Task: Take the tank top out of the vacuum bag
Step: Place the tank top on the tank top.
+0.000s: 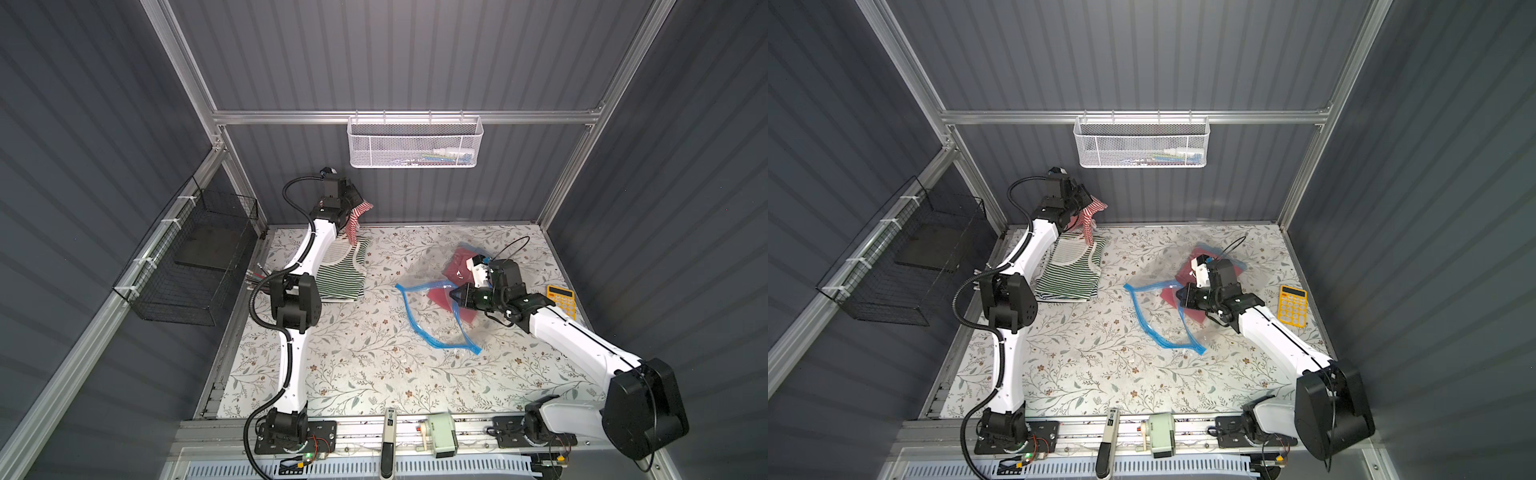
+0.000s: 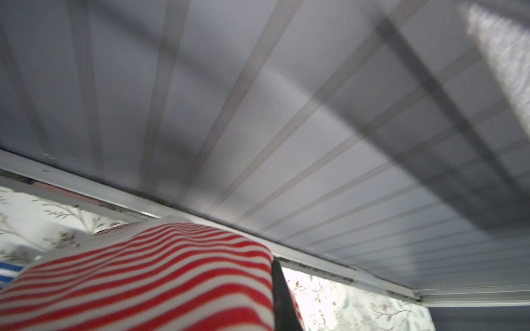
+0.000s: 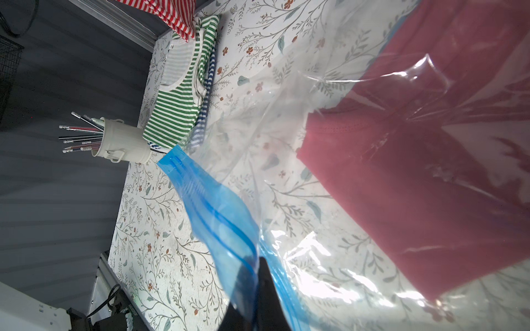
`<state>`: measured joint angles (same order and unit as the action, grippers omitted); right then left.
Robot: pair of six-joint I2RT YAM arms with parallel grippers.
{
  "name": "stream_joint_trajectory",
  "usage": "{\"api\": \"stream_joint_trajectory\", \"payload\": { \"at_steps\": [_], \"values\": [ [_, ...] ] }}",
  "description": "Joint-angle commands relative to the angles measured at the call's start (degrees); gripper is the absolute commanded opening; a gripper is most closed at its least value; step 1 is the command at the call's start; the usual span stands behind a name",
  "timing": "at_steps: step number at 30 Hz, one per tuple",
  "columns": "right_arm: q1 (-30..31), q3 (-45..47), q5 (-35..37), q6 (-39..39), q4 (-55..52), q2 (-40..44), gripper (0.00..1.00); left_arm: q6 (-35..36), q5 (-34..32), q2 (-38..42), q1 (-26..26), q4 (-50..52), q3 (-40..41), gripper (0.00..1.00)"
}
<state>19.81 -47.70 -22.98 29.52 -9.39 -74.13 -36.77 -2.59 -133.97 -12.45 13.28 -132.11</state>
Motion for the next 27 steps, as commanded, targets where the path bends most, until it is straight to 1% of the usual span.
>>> {"api": "stream_joint_trajectory", "payload": {
  "at_steps": [1, 7, 12, 17, 23, 27],
  "values": [
    [0.14, -1.52, -0.71, -0.71, 1.27, -0.76, 0.00, -1.01, 1.13, 1.72, 0.58, -3.74, -0.68, 0.00],
    [0.10, -0.92, -1.09, -0.09, 2.01, -0.69, 0.00, 0.94, 2.50, 1.51, 0.85, -1.47, 1.59, 0.00],
    [0.13, -0.38, -1.03, 0.17, 2.29, 0.12, 0.00, 4.12, 2.32, 5.59, 0.85, 0.03, 10.32, 0.00],
    [0.15, -0.43, -1.49, 0.37, 2.56, 0.21, 0.00, 4.89, 1.21, 12.74, 0.82, -1.01, 21.69, 0.00],
    [0.11, -0.03, -2.18, 1.22, 3.15, 0.55, 0.00, 0.95, -1.35, 19.18, 0.84, -1.54, 33.07, 0.00],
    [0.14, 0.31, -2.08, 1.30, 2.93, 1.25, 0.00, -1.41, -3.41, 21.74, 0.84, -1.50, 38.25, 0.00]
  ]
}}
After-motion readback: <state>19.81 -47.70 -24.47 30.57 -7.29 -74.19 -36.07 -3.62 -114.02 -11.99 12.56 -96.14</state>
